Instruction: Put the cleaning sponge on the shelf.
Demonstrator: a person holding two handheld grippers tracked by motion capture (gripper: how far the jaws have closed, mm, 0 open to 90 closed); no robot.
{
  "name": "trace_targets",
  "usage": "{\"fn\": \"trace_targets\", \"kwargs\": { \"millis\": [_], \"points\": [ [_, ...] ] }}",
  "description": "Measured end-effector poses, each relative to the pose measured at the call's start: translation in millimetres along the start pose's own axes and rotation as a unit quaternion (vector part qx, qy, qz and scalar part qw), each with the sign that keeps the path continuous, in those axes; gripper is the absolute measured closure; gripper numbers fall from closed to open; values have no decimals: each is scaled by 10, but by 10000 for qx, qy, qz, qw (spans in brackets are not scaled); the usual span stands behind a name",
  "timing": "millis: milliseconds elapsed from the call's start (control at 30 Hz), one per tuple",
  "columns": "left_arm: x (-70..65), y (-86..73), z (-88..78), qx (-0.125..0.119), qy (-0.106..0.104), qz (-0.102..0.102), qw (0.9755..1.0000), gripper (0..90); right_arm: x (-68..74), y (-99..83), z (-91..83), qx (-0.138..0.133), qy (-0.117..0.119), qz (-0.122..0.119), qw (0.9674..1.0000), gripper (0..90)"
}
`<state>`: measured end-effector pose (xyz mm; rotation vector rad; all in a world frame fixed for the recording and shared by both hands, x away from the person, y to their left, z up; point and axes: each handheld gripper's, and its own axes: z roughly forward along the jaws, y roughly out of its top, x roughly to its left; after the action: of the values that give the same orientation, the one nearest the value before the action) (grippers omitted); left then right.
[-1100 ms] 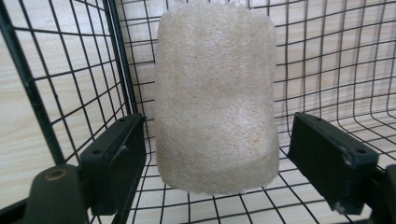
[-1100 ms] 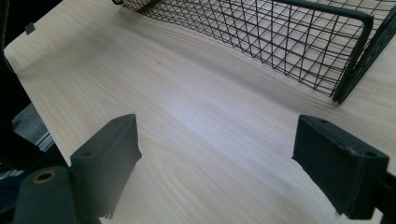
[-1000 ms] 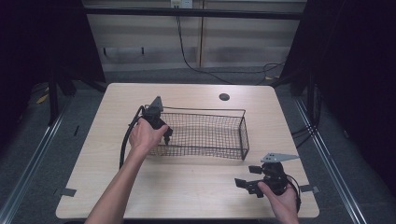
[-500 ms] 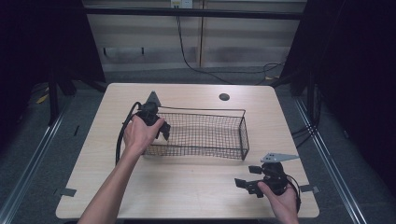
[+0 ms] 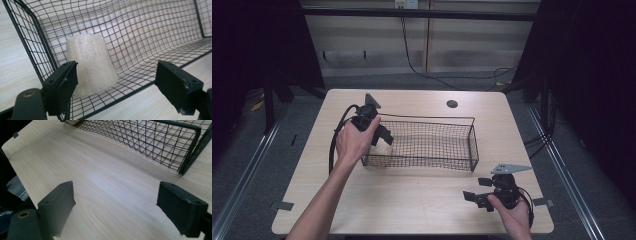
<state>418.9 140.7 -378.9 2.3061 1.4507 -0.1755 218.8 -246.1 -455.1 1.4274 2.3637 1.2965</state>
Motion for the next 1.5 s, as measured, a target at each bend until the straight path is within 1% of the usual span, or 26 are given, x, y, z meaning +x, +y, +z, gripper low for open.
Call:
{"fn": "trace_targets", "kwargs": {
  "millis": [33,67,100,133,200,333,367,467,567,667,733,767,800,900,933,967,1033,1133,1167,1200,1233,1333,1367,1400,1467,1500],
  "points": [
    [3,-9,-10,-55,-69,80,9999,187,-2,0,1,6,-7,-17,10000,139],
    [3,-23,-26,-82,-63,99,9999,193,2,1,2,14,-1,6,10000,139],
    [11,-32,-38,-88,-24,176,9998,196,3,1,2,16,-4,-1,10000,139],
    [15,-43,-47,-80,-42,243,9997,197,2,0,2,11,-8,-24,10000,139],
    [28,-70,-61,-186,-69,329,9993,204,3,0,2,3,-5,-6,10000,139],
    [56,-114,-93,-252,-202,655,9973,209,3,0,3,19,-5,1,10000,139],
    [62,-127,-107,-300,-189,722,9968,209,3,0,4,20,-5,3,10000,139],
    [69,-166,-138,-342,-268,865,9953,208,2,2,6,18,-9,8,10000,139],
    [60,-202,-181,-391,-294,945,9943,208,1,1,9,21,-13,2,10000,139],
    [63,-237,-228,-539,-339,996,9930,209,4,1,11,28,-16,4,10000,139],
    [62,-267,-237,-563,-407,1023,9923,205,4,1,10,26,-19,-4,10000,139],
    [65,-282,-238,-516,-449,1096,9916,196,4,0,10,23,-25,-2,10000,139],
    [65,-282,-238,-516,-449,1096,9916,192,2,0,10,25,-19,-1,10000,139],
    [56,-354,-260,-644,-442,1170,9901,197,2,0,8,24,-25,16,10000,139],
    [56,-354,-260,-644,-442,1170,9901,197,1,0,9,24,-29,16,10000,139],
    [57,-384,-271,-672,-425,1253,9889,197,1,0,8,23,-31,17,10000,139],
    [60,-422,-296,-741,-426,1316,9876,197,2,0,6,23,-27,21,10000,139],
    [73,-475,-346,-856,-549,1348,9856,197,-1,0,6,14,-33,19,10000,139],
    [74,-487,-363,-866,-533,1325,9860,197,-1,0,6,24,-38,22,10000,139],
    [80,-506,-384,-910,-533,1336,9854,197,-2,-1,8,22,-42,15,10000,139],
    [86,-521,-399,-920,-569,1383,9845,197,0,0,8,24,-35,18,10000,139],
    [85,-560,-423,-927,-623,1408,9837,197,-1,-1,9,23,-43,12,10000,139],
    [88,-598,-429,-895,-725,1448,9827,197,-3,-1,9,24,-47,17,10000,139],
    [83,-624,-434,-947,-703,1457,9823,197,-4,-1,10,28,-48,23,10000,139],
    [63,-665,-439,-969,-696,1507,9814,197,-5,-1,16,32,-51,18,10000,139],
    [57,-696,-447,-966,-698,1604,9798,197,-5,-1,19,34,-54,13,10000,139]
  ]
}}
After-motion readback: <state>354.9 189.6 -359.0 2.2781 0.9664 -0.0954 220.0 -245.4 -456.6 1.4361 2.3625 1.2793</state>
